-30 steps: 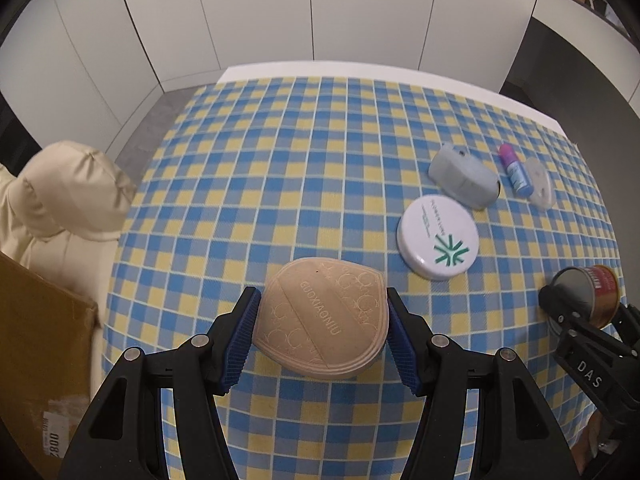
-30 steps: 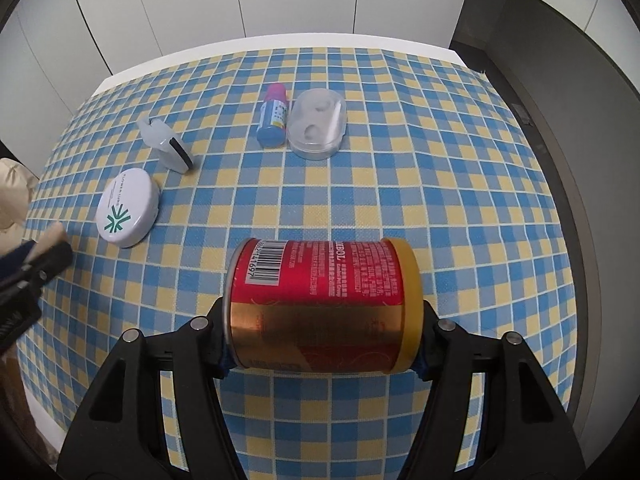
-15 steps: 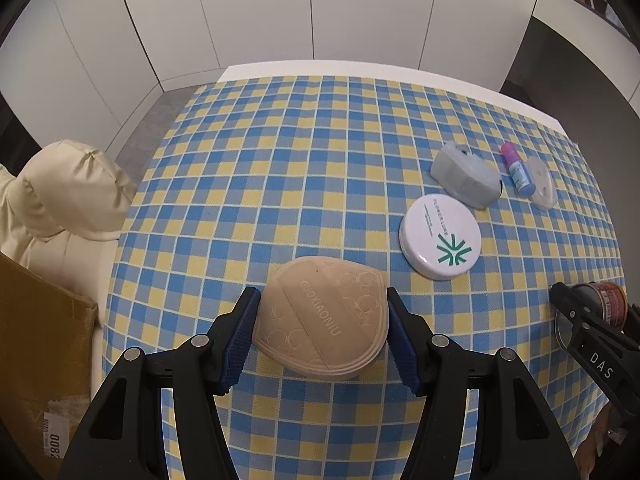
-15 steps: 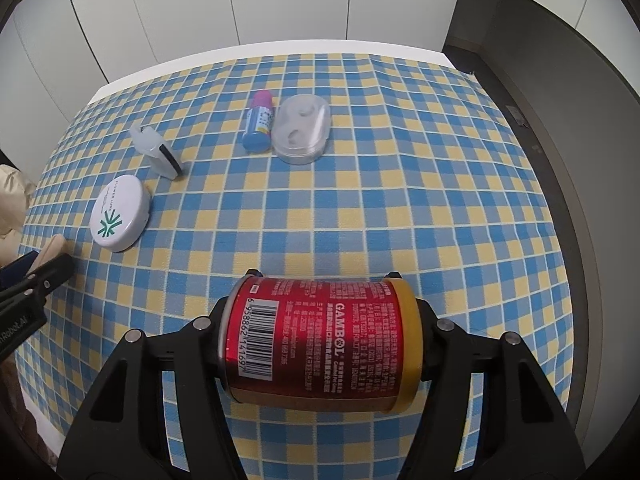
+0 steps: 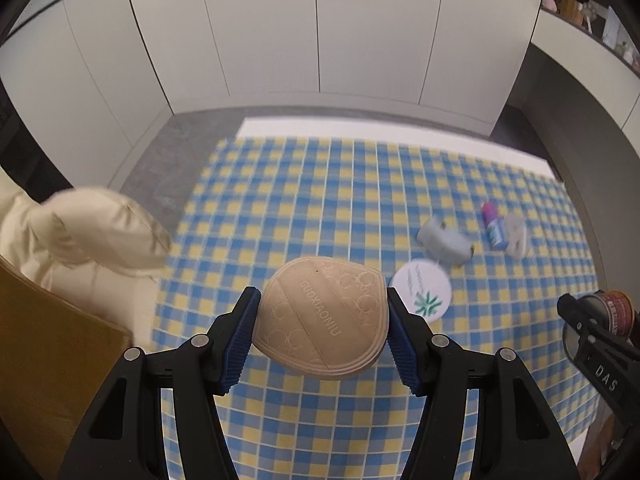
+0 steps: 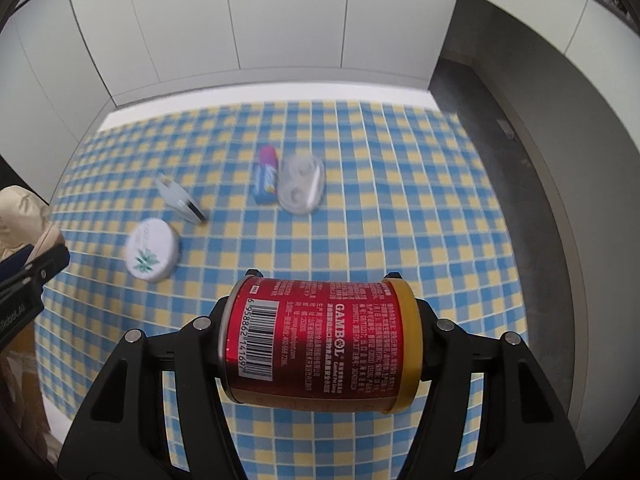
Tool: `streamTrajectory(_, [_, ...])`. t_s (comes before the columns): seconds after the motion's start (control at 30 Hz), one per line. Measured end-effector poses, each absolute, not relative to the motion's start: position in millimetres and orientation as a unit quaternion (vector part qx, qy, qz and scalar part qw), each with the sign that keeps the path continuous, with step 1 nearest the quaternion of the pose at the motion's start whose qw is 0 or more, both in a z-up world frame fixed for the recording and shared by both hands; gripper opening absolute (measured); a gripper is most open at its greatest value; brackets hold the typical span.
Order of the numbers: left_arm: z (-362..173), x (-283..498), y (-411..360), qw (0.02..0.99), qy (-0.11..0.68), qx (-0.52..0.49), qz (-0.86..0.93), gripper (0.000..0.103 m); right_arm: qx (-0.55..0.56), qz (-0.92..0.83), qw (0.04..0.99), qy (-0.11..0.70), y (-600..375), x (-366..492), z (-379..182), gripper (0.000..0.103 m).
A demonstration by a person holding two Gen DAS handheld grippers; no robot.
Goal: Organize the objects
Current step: 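Carry the beige puff and red can back toward the cardboard box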
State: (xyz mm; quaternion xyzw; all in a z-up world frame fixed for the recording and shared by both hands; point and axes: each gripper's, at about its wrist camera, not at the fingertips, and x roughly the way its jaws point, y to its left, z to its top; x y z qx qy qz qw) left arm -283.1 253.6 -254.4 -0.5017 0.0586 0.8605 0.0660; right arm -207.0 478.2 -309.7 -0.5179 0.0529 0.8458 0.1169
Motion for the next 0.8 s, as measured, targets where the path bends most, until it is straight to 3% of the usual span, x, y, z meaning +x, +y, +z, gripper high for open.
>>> streamTrajectory(0.8, [-42, -237, 223, 0.049, 0.025, -0.404, 0.913, 0.062, -0.406, 0.907, 0.114, 0.007, 413, -156, -67, 0.064])
